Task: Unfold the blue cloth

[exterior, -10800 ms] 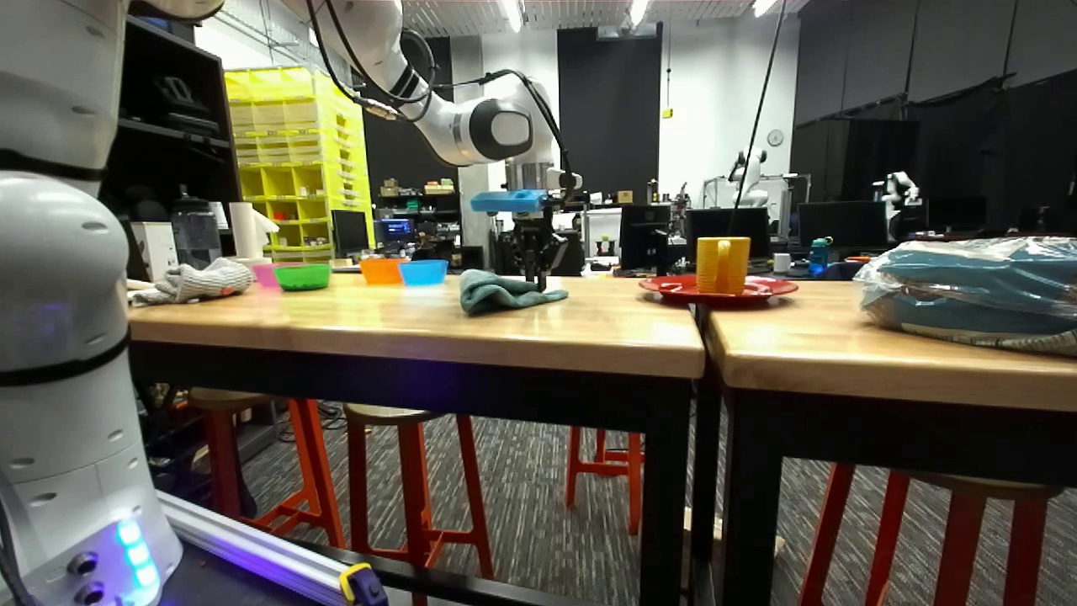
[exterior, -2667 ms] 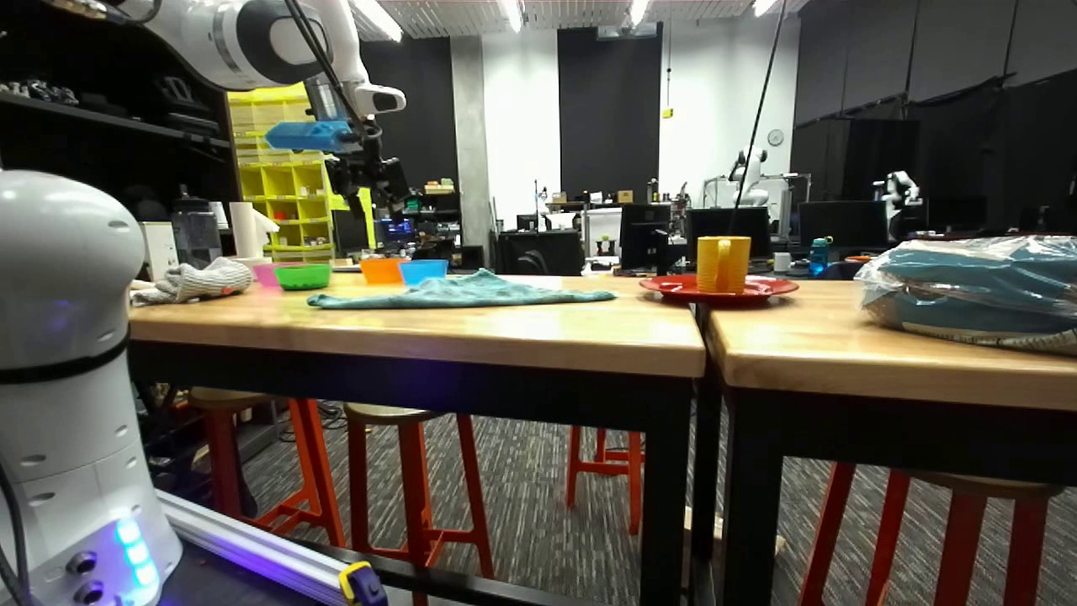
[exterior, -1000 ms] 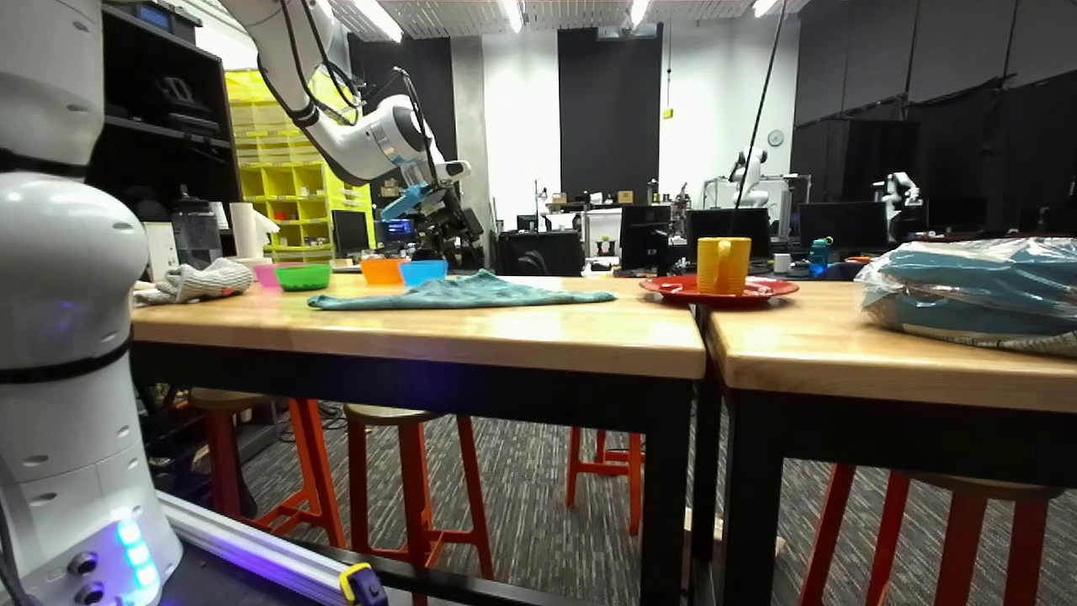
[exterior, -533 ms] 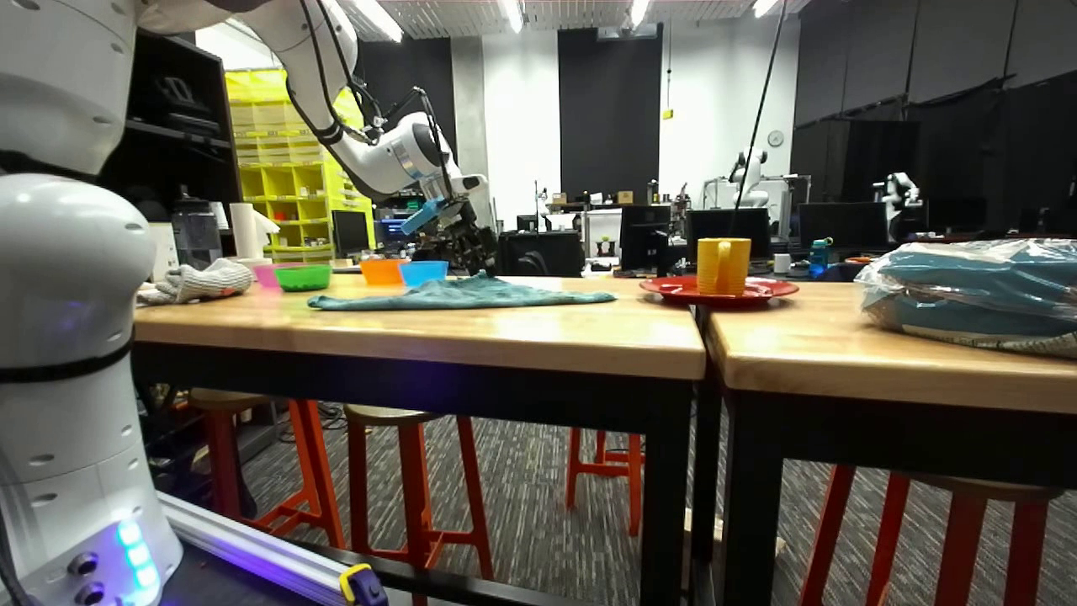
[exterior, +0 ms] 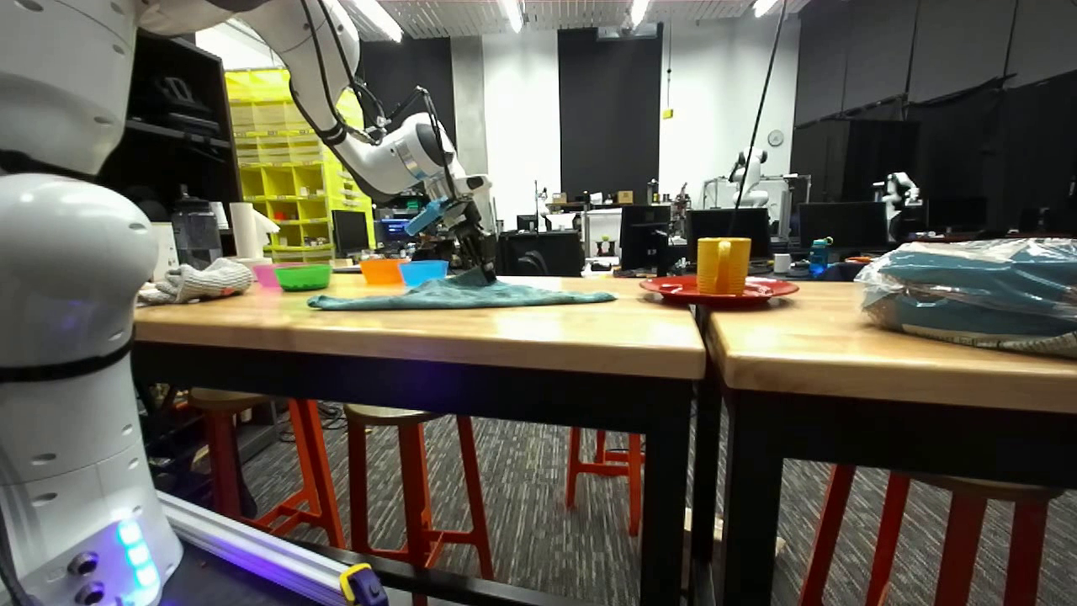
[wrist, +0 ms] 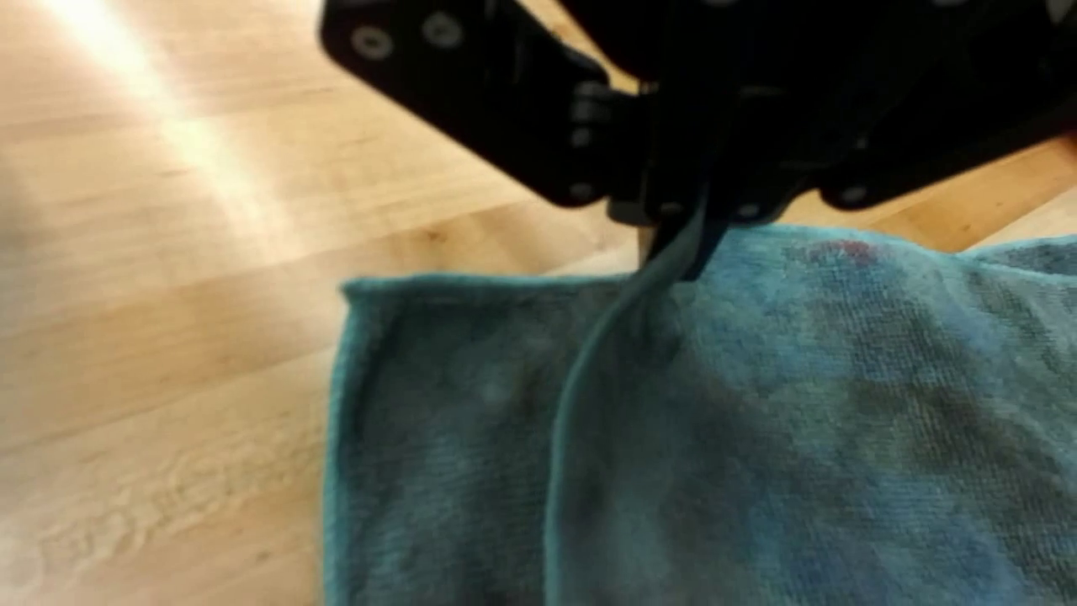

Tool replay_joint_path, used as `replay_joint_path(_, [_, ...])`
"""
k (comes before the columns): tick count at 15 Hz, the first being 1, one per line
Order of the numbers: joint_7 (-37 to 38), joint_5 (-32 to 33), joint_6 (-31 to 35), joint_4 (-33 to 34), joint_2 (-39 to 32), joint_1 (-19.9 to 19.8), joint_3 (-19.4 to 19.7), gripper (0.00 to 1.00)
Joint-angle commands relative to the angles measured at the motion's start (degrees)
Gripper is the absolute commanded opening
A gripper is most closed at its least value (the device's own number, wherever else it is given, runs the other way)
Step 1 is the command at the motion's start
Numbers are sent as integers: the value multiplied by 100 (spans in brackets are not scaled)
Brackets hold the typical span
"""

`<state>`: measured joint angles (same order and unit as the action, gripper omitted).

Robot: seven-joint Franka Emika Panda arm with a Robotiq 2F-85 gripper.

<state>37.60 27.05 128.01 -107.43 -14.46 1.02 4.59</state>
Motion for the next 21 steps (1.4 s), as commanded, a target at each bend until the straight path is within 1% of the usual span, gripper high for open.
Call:
replay_joint_path(1, [58,108,16,-493,535,113,95,0])
replay_joint_path(8, [-176,-25,-20,-1325,1611,-157,87,0])
replay_joint_path(16, [-652,-317,-102,-2539,3176,-819,116,0])
replay_joint_path(21, [-1035,-642,-291,-3100,3978,-1212,119,0])
